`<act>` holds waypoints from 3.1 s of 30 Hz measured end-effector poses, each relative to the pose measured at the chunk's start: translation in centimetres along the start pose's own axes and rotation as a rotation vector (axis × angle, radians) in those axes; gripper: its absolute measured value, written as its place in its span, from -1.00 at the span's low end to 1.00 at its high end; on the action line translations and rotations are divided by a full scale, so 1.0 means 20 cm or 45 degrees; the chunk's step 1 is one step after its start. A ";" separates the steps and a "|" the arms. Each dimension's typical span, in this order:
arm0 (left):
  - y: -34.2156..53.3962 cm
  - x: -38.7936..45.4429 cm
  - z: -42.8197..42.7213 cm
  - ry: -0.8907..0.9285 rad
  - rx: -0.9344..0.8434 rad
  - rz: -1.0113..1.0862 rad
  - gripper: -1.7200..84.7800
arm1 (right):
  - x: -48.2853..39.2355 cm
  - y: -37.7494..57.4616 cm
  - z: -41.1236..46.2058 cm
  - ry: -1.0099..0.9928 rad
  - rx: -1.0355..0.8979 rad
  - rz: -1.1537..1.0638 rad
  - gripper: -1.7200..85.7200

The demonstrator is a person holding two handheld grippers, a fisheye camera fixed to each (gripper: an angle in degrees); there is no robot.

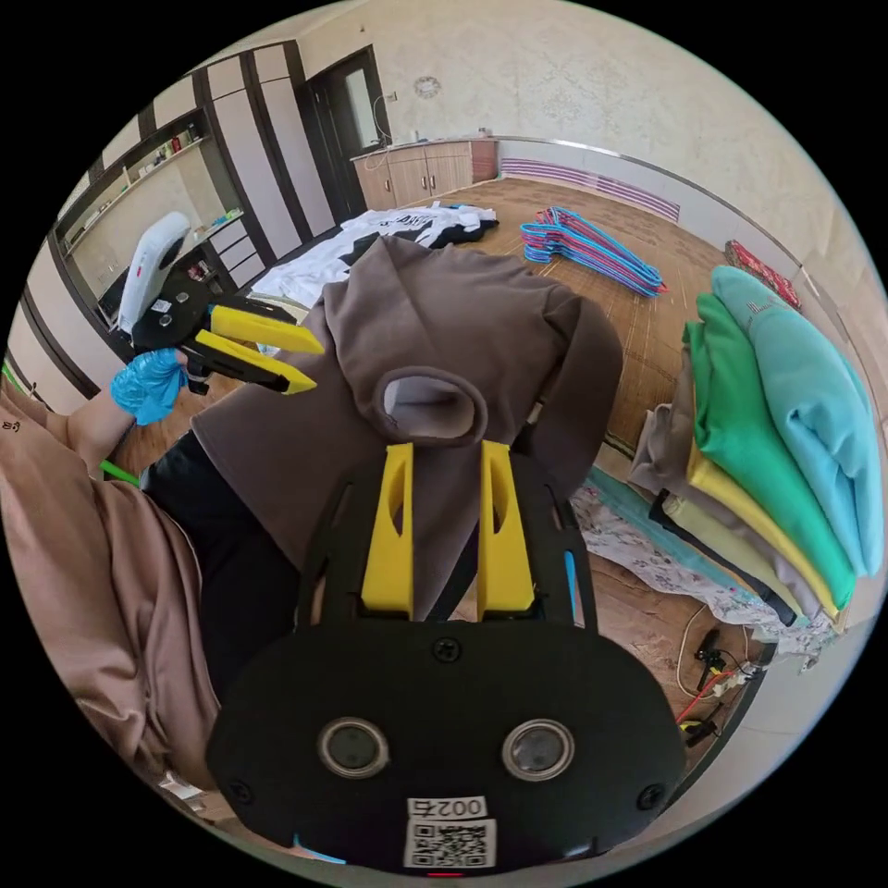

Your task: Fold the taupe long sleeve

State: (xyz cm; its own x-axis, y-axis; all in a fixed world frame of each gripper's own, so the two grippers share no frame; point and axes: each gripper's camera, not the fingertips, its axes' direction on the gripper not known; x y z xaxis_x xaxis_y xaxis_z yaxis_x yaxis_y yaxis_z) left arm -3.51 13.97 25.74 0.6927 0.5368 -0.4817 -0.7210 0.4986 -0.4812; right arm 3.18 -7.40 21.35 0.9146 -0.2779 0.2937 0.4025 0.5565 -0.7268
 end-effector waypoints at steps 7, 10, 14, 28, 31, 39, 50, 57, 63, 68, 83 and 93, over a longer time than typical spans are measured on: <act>-0.17 0.12 0.17 0.055 -0.009 0.068 -0.76 | -0.02 -0.04 0.03 -0.135 0.035 0.026 -0.66; -0.23 0.19 0.23 0.046 -0.043 0.100 -0.76 | -0.02 -0.07 0.08 -0.119 -0.027 0.043 -0.68; -0.25 0.18 0.24 0.019 -0.027 0.052 -0.76 | -0.01 -0.08 0.13 0.024 -0.153 0.066 -0.71; 0.06 -0.48 0.22 -0.508 -0.029 -0.444 -0.77 | 0.09 -0.37 -0.05 0.086 -0.009 0.114 -0.77; 0.10 -0.60 0.31 -0.544 -0.066 -0.467 -0.77 | 0.06 -0.54 -0.04 0.022 0.039 0.061 -0.78; 0.13 -0.68 0.48 -0.519 -0.003 -0.410 -0.84 | -0.16 -1.14 0.14 -0.080 0.103 -0.233 -0.78; 0.35 -0.70 0.55 -0.498 0.122 -0.532 -0.87 | -0.48 -2.13 0.69 -0.243 0.156 -0.404 -0.75; 0.44 -0.76 0.59 -0.447 0.198 -0.594 -0.87 | -0.60 -2.58 1.03 -0.248 0.100 -0.341 -0.73; 0.51 -0.79 0.59 -0.444 0.276 -0.639 -0.89 | -0.66 -2.80 1.20 -0.142 0.015 -0.353 -0.92; 0.55 -0.84 0.54 -0.495 0.308 -0.642 -0.91 | -0.73 -2.94 1.18 -0.014 0.168 -0.448 -0.97; 0.59 -1.03 0.69 -0.351 0.169 -0.684 -0.92 | -0.68 -3.17 1.35 -0.084 -0.108 -0.577 -0.79; 0.56 -1.01 0.66 -0.408 0.149 -0.684 -0.91 | -0.12 -2.69 0.82 0.039 0.081 -0.285 -0.83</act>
State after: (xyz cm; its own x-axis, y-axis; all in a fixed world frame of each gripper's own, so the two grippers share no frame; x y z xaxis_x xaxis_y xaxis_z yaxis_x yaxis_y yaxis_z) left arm -25.90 17.71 39.69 0.9317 0.3588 0.0563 -0.2840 0.8163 -0.5031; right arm -20.08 -23.79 70.03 0.8011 -0.4231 0.4234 0.5977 0.5266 -0.6046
